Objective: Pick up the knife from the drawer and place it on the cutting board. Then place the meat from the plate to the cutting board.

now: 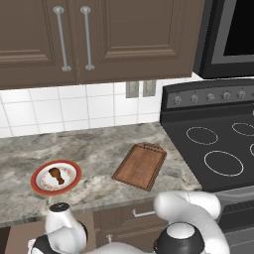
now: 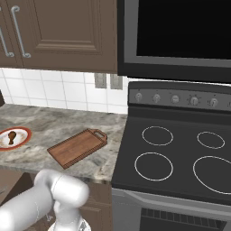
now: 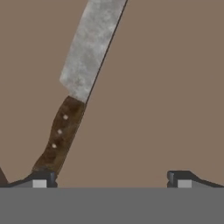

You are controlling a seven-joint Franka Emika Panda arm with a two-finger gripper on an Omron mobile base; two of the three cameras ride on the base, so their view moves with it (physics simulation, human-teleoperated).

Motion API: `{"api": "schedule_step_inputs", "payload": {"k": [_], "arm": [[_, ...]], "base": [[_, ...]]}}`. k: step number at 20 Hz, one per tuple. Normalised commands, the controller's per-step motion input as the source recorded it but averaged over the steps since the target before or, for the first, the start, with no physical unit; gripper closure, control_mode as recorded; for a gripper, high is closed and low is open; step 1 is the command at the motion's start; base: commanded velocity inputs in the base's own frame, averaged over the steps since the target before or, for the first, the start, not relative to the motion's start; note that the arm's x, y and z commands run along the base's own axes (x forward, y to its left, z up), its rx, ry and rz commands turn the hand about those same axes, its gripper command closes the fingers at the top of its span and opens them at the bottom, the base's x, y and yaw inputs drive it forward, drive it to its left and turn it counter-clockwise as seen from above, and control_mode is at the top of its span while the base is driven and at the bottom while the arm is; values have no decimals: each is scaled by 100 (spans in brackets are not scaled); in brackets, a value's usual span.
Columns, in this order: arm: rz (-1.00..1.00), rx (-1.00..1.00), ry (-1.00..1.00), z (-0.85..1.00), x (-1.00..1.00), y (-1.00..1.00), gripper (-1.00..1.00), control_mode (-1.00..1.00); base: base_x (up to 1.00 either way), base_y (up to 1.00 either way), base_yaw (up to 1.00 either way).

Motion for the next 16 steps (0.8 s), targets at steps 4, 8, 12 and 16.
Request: {"api": "schedule_step_inputs", "payload": {"k": [4,8,12,16], "arm": [[-1,-4,0,-15,7,26,-100,-100],[0,-3,1,-23,0,28,-100,-100],[0,-3,1,-27,0,26,-100,-100],[0,-2,1,-22,1,20,-100,-100]], "base": [[0,0,0],[0,0,0],[0,0,0],[0,0,0]]}}
